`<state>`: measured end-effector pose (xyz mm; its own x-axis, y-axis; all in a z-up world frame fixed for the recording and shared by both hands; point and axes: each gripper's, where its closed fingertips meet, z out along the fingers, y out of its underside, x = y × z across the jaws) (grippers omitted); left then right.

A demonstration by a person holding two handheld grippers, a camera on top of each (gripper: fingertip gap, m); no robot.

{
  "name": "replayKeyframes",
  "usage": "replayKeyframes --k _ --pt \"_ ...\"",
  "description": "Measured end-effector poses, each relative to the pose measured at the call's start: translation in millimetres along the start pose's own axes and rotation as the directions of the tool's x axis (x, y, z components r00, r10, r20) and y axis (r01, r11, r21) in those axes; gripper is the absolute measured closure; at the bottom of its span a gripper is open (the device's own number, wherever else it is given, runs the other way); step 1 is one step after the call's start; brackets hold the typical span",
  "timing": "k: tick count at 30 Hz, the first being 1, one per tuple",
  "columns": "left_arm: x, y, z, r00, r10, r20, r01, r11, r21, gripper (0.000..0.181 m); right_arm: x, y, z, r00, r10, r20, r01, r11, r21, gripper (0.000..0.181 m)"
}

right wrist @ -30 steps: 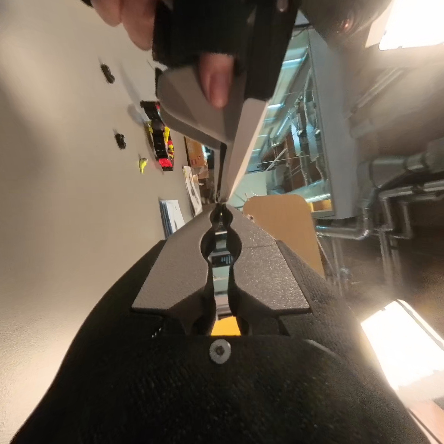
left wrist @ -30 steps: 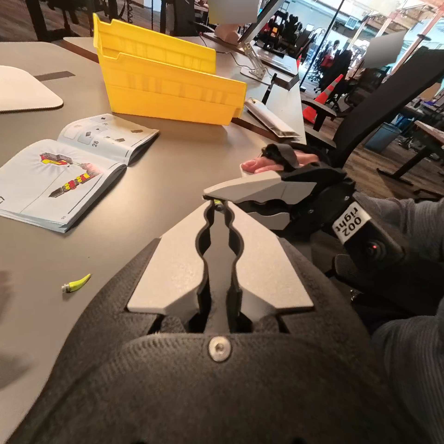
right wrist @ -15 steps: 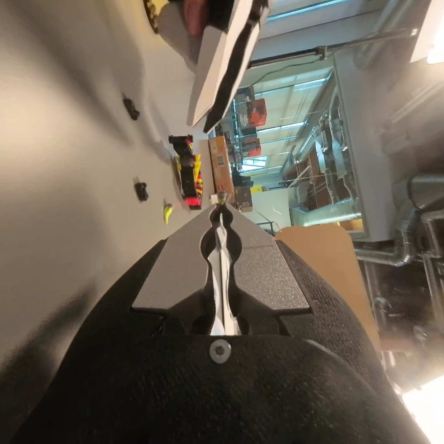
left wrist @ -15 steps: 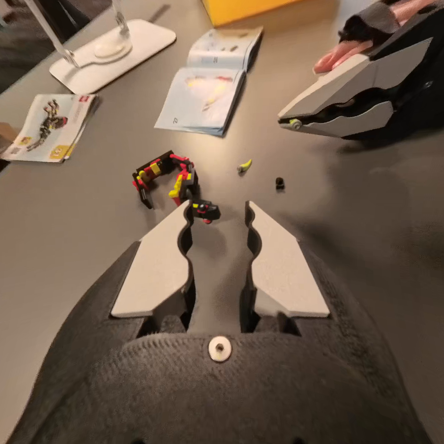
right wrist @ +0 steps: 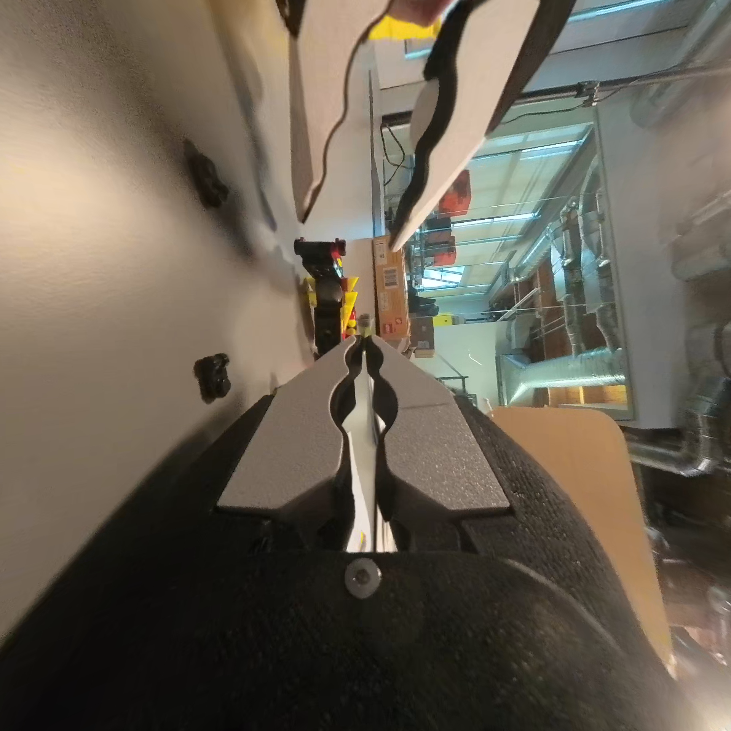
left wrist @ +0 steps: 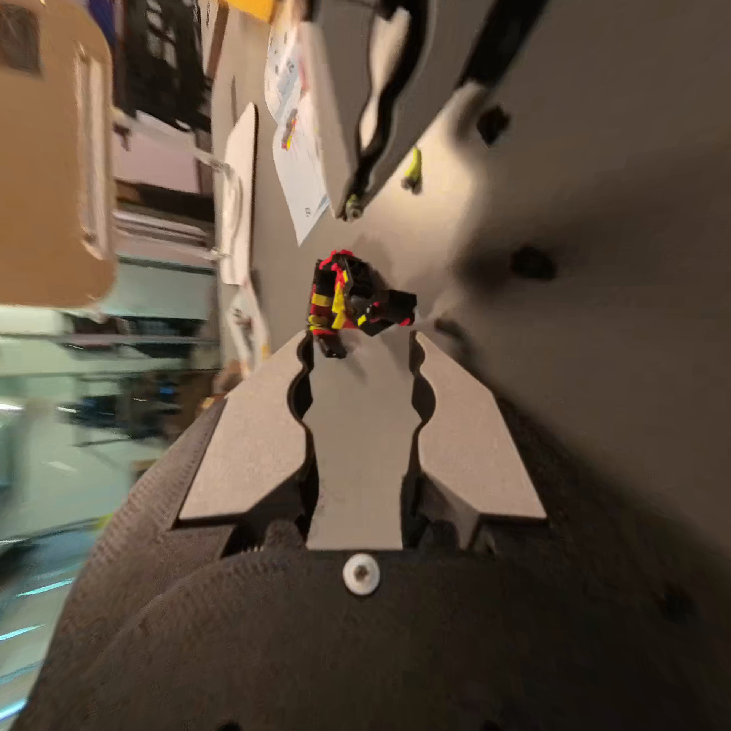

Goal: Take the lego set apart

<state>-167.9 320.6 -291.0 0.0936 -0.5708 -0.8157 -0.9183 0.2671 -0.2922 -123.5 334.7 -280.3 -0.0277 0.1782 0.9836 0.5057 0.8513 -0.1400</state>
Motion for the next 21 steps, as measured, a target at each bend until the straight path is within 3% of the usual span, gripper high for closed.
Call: replayKeyframes --k 4,7,15,21 --pt "5 7 5 0.930 0.354 0.096 -0.350 0.935 -0.059 0.137 -1 2 2 0.999 0.034 0.020 -0.034 0.999 -0.002 0.181" --pt "5 4 9 0.859 0.489 0.154 -0.486 0.872 -0.061 0.145 -3 4 2 0.998 0.058 0.036 -0.058 0.998 -0.007 0.181" --pt "4 -7 24 0.794 0.578 0.188 -0.582 0.812 -0.039 0.157 -7 6 3 0.997 0.054 0.059 -0.052 0.998 -0.026 0.181" --pt "-6 -12 24 0.835 0.472 0.283 -0.472 0.879 -0.071 0.158 -7 5 4 0.998 0.035 0.054 -0.032 0.998 -0.058 0.181"
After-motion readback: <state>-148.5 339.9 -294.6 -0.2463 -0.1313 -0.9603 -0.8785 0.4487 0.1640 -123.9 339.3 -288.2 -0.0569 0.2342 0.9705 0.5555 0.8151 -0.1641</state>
